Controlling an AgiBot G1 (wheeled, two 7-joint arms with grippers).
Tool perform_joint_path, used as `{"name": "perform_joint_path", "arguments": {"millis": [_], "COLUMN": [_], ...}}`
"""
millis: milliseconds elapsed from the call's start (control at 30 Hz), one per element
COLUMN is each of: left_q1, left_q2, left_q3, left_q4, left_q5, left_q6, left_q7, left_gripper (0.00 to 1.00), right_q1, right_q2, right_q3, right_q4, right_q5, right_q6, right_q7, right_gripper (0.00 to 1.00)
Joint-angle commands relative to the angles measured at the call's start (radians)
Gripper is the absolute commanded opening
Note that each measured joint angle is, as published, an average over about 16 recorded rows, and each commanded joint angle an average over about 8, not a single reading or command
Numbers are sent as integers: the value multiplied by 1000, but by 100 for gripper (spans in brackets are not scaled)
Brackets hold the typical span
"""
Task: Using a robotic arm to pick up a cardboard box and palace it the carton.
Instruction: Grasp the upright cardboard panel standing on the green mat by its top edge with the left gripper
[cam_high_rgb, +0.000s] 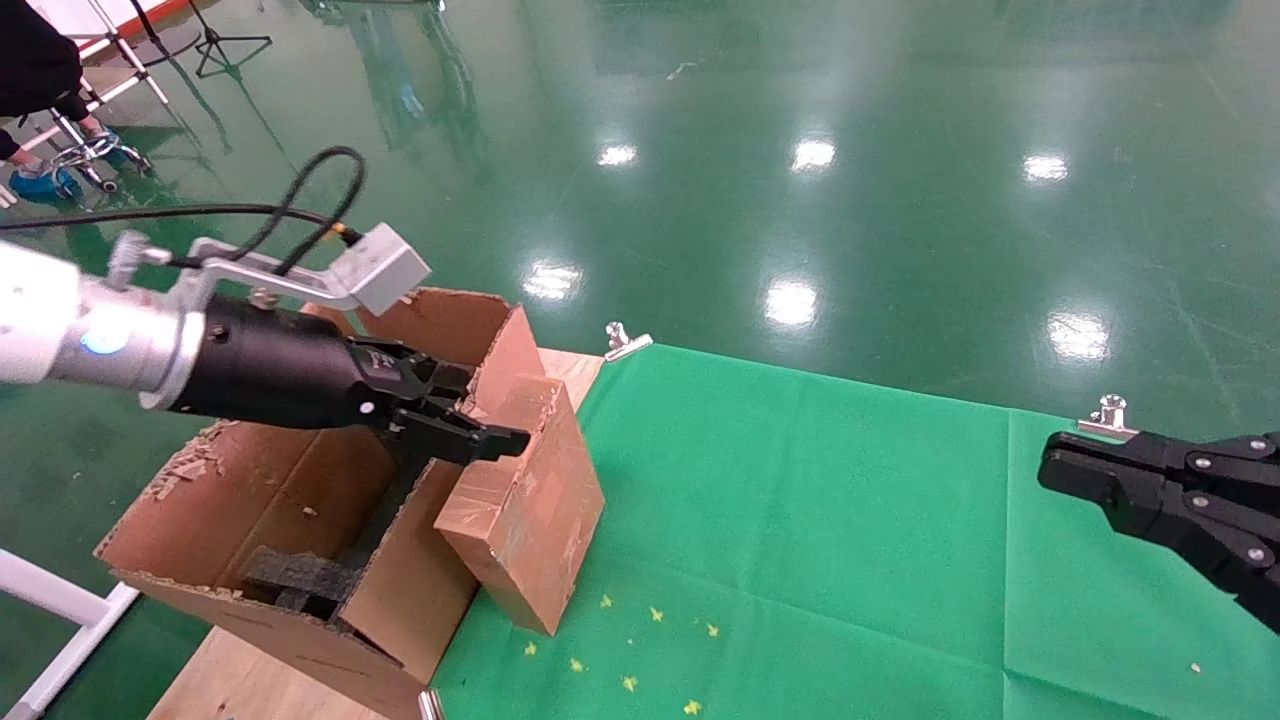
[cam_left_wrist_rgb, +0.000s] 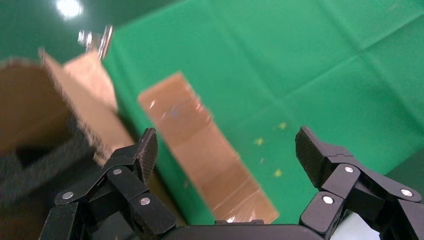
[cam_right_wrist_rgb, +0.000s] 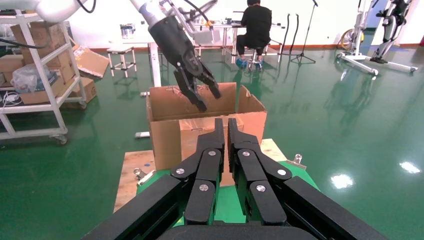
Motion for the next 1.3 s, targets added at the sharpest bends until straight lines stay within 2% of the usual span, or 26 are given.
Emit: {"name": "perform_joint_path", "arguments": {"millis": [33,200,467,567,600,633,733,833,867,900,1300], "left_q1": [-44,-105,-142,-151,-153,-156,-161,-165,-166,-166,-161], "left_q2": [24,76,107,113,114,116,123,127,128,128,123], "left_q3": [26,117,247,281,289,298,320,331,334,334,320], "left_q4": [-2,6,17,18,18,17,16,15,15,15,15], "left_q5": [68,134,148,151,152,154,159,162,164,164,159], "left_q6": [30,64,64,61,60,60,61,62,62,62,61], "left_q7": [-75,-182,-280,-300,-304,-307,-310,-309,-309,-309,-310], "left_gripper": [100,100,100,100,95,85,48,10,3,0,0], "right_q1": [0,0,0,0,0,0,0,0,0,0,0], "right_q2": [0,0,0,0,0,0,0,0,0,0,0], "right_q3": [0,0,0,0,0,0,0,0,0,0,0], "right_q4": [0,0,0,0,0,0,0,0,0,0,0], "right_q5": [0,0,0,0,0,0,0,0,0,0,0], "right_q6": [0,0,0,0,0,0,0,0,0,0,0], "right_q7": [0,0,0,0,0,0,0,0,0,0,0], "right_gripper": [0,0,2,39,52,64,100,100,100,100,100]}}
